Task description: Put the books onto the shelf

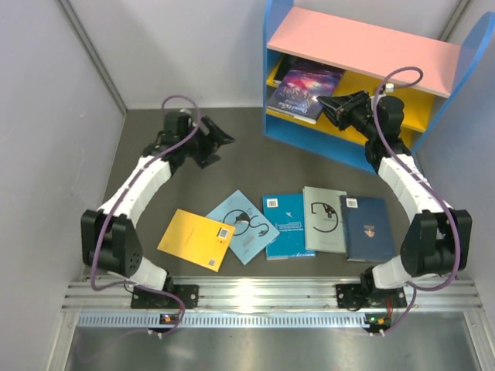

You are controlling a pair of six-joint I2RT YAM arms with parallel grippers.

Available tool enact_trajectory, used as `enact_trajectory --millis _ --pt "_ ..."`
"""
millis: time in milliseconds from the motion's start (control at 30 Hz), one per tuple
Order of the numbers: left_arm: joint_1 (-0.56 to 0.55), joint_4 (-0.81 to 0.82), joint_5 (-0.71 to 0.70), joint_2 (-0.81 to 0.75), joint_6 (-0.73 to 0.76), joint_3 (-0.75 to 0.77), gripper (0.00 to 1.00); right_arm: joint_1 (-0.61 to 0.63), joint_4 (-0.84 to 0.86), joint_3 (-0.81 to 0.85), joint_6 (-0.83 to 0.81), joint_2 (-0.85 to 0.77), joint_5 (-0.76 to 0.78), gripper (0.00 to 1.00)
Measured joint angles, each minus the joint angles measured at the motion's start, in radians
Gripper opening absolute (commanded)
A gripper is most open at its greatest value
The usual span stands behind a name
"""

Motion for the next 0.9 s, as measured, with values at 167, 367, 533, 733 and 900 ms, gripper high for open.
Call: enact_trajectory --millis 167,367,533,733,900 --pt "-0.143 0.081 -0.021 0.172 -0.055 0.161 0.87 -0.002 0.070 0.027 0.031 0.090 0.062 0.00" --pt "-0.252 0.130 -0.034 0.432 -0.113 0.451 0.84 -0.011 0.142 0.119 0.098 0.240 0.067 0.13" --pt "-0.305 0.168 -0.025 0.650 -0.175 0.711 0.82 -0.020 0.143 0.198 0.112 0.311 0.030 0.31" --pt "-0.316 0.264 -0.025 0.805 -0.253 0.881 0.78 -0.037 0.158 0.363 0.118 0.418 -0.050 0.63" --pt "-0.314 0.322 -0.031 0.866 -0.298 0.951 0.76 -0.044 0.144 0.426 0.137 0.454 -0.087 0.74"
